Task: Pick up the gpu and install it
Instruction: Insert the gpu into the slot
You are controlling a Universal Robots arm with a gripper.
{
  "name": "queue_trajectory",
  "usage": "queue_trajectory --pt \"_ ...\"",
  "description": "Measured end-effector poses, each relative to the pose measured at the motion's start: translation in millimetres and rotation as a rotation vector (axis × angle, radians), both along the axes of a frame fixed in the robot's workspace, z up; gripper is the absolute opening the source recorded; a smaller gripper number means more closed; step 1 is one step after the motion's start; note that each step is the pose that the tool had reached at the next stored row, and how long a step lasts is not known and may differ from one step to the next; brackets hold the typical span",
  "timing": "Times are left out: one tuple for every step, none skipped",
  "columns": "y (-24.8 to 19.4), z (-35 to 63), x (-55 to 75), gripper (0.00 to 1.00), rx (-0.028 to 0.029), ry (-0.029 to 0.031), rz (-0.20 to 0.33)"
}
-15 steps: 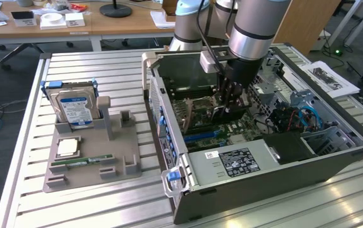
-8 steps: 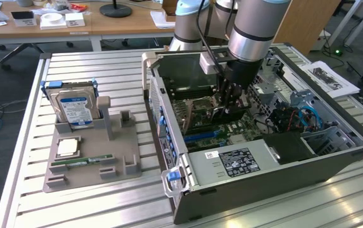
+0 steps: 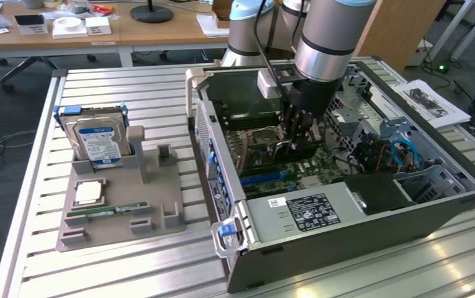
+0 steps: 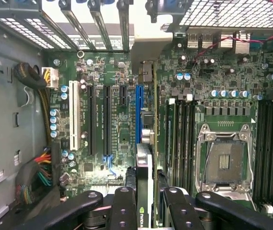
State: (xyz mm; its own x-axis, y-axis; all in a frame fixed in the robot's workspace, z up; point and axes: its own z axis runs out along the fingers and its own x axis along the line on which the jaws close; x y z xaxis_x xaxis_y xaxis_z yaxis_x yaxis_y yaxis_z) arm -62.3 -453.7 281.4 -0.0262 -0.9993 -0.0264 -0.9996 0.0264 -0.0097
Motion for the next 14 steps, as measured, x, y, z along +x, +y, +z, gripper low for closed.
queue_trajectory --pt "0.0 -1.1 -0.6 0.27 0.0001 0.0 0.0" --pt "0.0 -2.2 -1.3 0.27 0.0 0.0 0.0" --pt "0.0 -3.1 -1.8 0.27 -0.0001 0.0 0.0" --pt "0.0 -3.5 -2.0 0.27 -0.0001 0.0001 0.0" --pt "0.0 -3.5 -2.0 0.27 -0.0003 0.0001 0.0" --pt "-0.1 -3.5 -2.0 0.27 -0.0003 0.0002 0.0" --pt "-0.2 -3.7 -2.1 0.27 0.0 0.0 0.0" --pt "-0.5 -3.8 -2.2 0.27 0.0002 -0.0001 0.0" --pt "-0.8 -3.8 -2.2 0.27 0.0001 -0.0001 0.0" --pt "-1.1 -3.8 -2.2 0.27 0.0 0.0001 0.0" --pt "-1.5 -3.9 -2.2 0.27 0.0001 0.0 0.0" --pt "-1.7 -4.0 -2.2 0.27 0.0001 0.0 0.0" --pt "-1.7 -4.0 -2.2 0.27 0.0001 0.0 0.0" --pt "-1.7 -4.0 -2.2 0.27 0.0 0.0 0.0"
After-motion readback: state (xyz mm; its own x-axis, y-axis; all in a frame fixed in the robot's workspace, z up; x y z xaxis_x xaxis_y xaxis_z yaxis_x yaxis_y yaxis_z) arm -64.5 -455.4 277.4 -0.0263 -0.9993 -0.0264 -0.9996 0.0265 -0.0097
